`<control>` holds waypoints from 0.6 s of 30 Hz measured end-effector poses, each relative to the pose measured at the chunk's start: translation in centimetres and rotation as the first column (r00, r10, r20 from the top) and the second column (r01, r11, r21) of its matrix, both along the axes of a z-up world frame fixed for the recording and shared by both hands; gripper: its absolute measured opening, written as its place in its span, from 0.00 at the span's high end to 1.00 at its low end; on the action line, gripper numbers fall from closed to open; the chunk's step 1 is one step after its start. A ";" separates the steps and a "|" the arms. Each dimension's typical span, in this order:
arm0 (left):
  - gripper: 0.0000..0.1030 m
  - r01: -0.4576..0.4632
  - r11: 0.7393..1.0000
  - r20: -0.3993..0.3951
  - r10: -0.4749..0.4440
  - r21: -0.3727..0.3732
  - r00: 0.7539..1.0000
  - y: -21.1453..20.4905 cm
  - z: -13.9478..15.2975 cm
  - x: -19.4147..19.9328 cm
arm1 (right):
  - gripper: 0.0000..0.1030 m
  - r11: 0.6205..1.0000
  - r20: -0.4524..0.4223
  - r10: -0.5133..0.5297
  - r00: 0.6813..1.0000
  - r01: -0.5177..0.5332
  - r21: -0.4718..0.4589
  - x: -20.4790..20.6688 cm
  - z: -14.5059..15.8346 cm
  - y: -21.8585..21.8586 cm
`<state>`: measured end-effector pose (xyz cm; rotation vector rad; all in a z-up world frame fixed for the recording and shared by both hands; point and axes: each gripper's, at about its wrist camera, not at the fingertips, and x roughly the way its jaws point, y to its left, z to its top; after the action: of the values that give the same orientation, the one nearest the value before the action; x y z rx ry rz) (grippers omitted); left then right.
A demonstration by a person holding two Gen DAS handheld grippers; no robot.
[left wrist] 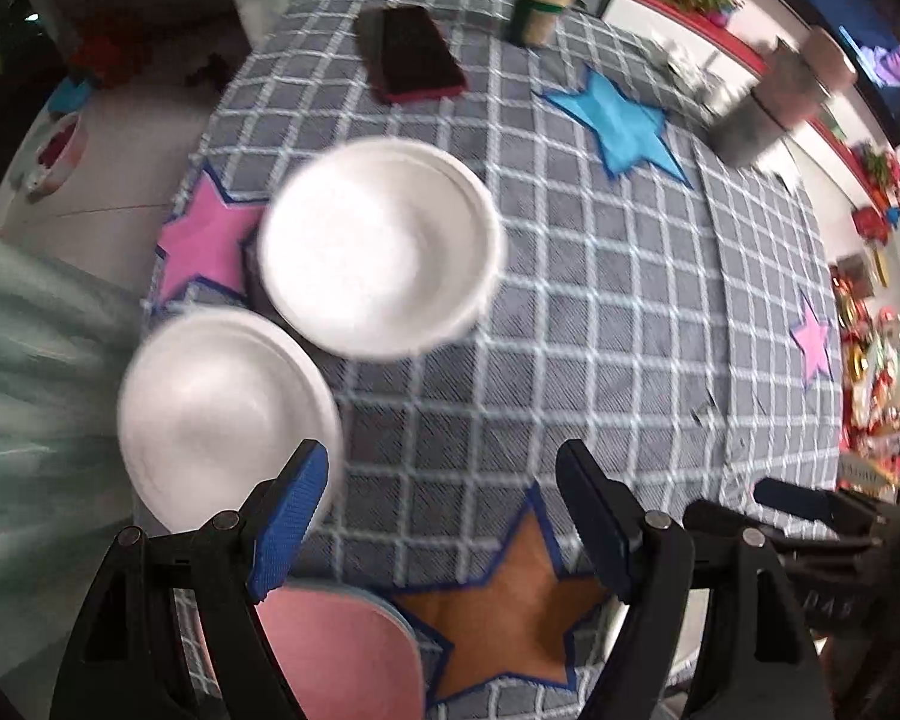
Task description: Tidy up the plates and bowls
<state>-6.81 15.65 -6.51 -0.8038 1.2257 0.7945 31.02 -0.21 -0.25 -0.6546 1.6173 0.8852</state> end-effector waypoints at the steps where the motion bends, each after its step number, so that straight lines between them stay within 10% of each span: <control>1: 0.21 -0.011 1.000 -0.003 0.011 0.011 1.000 0.9 0.0 -0.3 | 0.18 1.000 0.005 0.012 1.000 -0.012 0.005 -0.2 0.0 0.7; 18: 0.21 -0.094 0.991 -0.061 0.100 0.092 0.993 12.1 -2.7 -1.4 | 0.18 0.997 0.005 0.072 0.997 -0.072 0.027 -3.0 -1.9 10.5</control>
<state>-8.17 27.80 -9.19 -0.7740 1.2071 0.9548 28.06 10.26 -2.13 -0.6991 1.5834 0.9565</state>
